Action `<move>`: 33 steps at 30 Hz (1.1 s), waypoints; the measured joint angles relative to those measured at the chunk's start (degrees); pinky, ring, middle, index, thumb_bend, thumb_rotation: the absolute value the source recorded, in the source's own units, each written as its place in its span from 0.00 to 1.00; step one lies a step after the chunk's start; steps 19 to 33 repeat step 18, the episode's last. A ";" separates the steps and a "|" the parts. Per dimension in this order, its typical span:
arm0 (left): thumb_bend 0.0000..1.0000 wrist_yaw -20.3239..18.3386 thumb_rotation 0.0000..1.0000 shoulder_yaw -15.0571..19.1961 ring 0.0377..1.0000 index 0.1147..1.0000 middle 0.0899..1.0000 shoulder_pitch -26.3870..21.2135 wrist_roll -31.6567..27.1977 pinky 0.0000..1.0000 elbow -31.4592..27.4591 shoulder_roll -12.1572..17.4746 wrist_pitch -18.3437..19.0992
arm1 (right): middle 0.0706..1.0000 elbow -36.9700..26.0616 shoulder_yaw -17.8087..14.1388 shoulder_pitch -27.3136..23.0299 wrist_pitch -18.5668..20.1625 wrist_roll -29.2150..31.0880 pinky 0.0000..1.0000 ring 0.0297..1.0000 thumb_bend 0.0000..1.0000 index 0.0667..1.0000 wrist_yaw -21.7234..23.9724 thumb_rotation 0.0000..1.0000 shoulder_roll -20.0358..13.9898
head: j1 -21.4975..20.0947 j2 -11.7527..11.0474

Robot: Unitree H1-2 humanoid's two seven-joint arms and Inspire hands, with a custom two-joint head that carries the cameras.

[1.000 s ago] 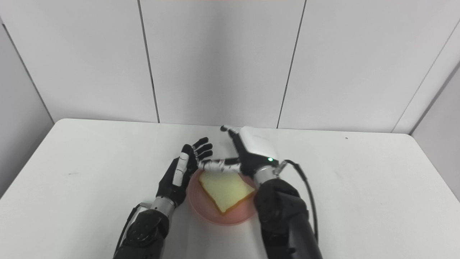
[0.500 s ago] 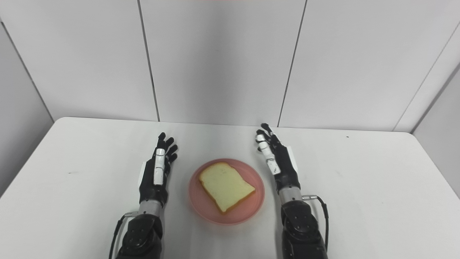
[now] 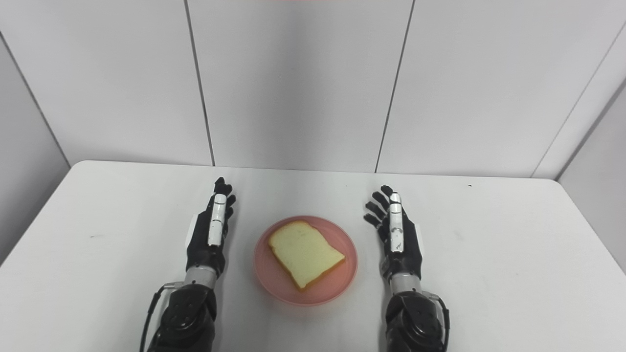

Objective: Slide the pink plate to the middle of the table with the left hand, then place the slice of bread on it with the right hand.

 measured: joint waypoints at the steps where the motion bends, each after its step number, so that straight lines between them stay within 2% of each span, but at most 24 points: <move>1: 0.80 -0.08 0.98 0.01 0.96 0.94 0.96 0.08 -0.02 1.00 -0.02 0.08 0.00 | 0.87 -0.11 0.28 0.00 0.34 0.10 0.83 0.84 0.87 0.87 -0.31 0.99 -0.01 | -0.09 -0.01; 8: 0.84 -1.27 0.96 0.22 0.93 0.93 0.93 0.70 -1.27 0.97 -0.16 0.62 -0.31 | 0.87 -2.17 1.87 0.51 2.35 0.63 0.89 0.87 0.85 0.86 -1.56 0.97 0.74 | -0.79 1.49; 13: 0.87 -2.16 0.92 0.21 0.93 0.92 0.93 0.70 -1.36 0.95 -0.20 0.65 -0.59 | 0.89 -3.52 2.72 1.16 3.70 0.63 0.90 0.88 0.85 0.88 -2.18 0.99 0.76 | -0.53 2.45; 18: 0.88 -3.14 0.89 0.41 0.93 0.92 0.92 0.69 -2.53 0.96 0.13 0.61 -2.46 | 0.89 -3.55 3.06 1.17 4.13 0.62 0.89 0.88 0.83 0.88 -2.26 0.99 0.43 | -0.36 2.28; 33: 0.88 -3.14 0.89 0.41 0.93 0.92 0.92 0.69 -2.53 0.96 0.13 0.61 -2.46 | 0.89 -3.55 3.06 1.17 4.13 0.62 0.89 0.88 0.83 0.88 -2.26 0.99 0.43 | -0.36 2.28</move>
